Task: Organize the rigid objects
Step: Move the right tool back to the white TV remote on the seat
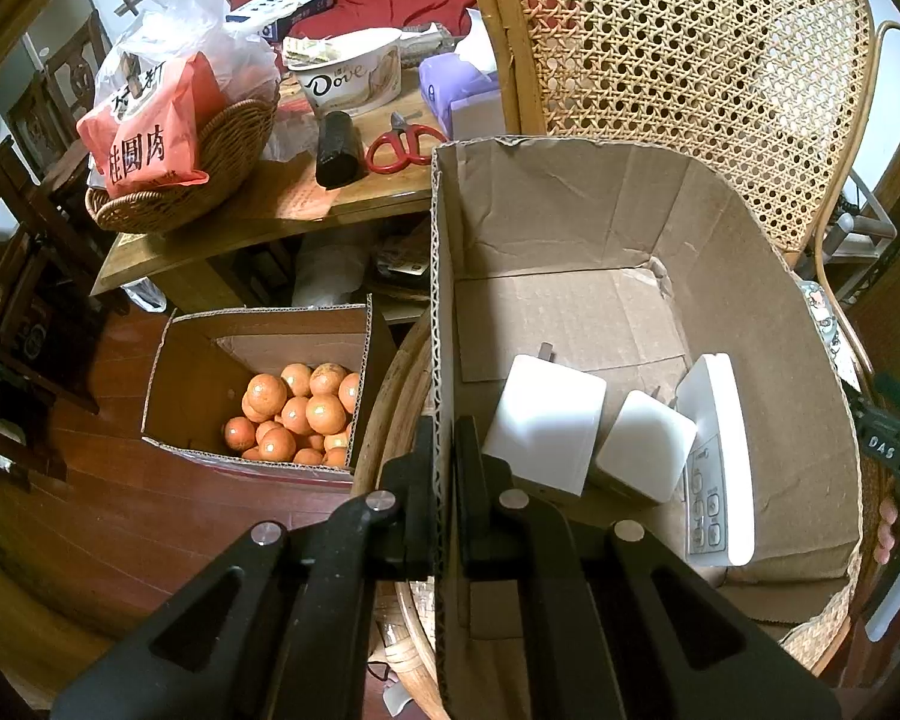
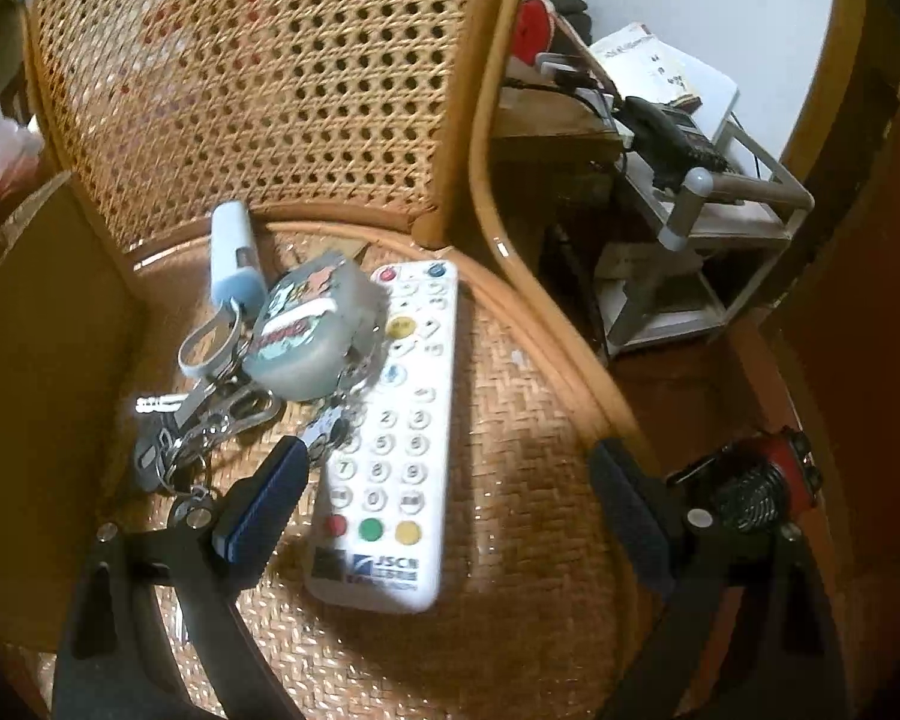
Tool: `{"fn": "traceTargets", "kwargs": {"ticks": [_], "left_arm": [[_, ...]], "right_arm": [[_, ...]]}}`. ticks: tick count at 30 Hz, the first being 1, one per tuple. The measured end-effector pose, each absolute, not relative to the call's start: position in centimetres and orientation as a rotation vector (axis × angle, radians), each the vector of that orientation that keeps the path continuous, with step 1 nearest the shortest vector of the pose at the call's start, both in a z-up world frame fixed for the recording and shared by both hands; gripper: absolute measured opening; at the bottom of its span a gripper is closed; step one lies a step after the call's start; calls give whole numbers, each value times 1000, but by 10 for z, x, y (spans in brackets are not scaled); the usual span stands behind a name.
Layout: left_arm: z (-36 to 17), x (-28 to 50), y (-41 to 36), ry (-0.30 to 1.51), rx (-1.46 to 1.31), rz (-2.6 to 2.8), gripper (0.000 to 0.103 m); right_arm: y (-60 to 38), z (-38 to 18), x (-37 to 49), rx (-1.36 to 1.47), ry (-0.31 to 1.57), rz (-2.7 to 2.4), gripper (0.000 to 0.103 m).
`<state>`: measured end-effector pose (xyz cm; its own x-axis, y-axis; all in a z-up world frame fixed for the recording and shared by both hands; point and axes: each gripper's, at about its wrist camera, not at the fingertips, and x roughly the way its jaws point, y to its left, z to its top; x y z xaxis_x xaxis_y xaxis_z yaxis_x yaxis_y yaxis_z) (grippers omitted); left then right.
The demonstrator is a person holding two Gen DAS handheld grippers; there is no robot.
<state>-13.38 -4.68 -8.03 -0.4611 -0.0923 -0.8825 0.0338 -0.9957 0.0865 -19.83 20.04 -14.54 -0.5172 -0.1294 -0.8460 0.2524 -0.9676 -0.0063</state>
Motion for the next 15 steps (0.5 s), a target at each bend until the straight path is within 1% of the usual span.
{"fn": "traceTargets", "kwargs": {"ticks": [3,5,6,7,8,10,12,14,15], "left_arm": [[-81,-134,-46,-89,1589,-2622,4],[-80,-134,-47,-88,1589,-2622,4],[-81,-134,-47,-87,1589,-2622,4],[-81,-134,-46,-87,1589,-2622,4],[-81,-134,-46,-87,1589,-2623,4],[-80,-134,-47,-90,1590,-2624,4],[-81,-134,-46,-93,1591,-2624,4],[-81,-133,-46,-95,1592,-2625,5],[-81,-133,-46,-95,1592,-2625,5]], "right_arm": [[191,-150,-198,1414,246,-2544,99],[188,-152,-198,1419,244,-2535,85],[187,-152,-198,1414,218,-2513,73],[186,-151,-199,1415,199,-2505,67],[185,-151,-199,1420,205,-2506,65],[184,-150,-199,1422,213,-2498,54],[184,-149,-199,1456,217,-2483,51],[185,-147,-197,1485,201,-2462,51],[187,-146,-195,1487,191,-2449,49]]}}
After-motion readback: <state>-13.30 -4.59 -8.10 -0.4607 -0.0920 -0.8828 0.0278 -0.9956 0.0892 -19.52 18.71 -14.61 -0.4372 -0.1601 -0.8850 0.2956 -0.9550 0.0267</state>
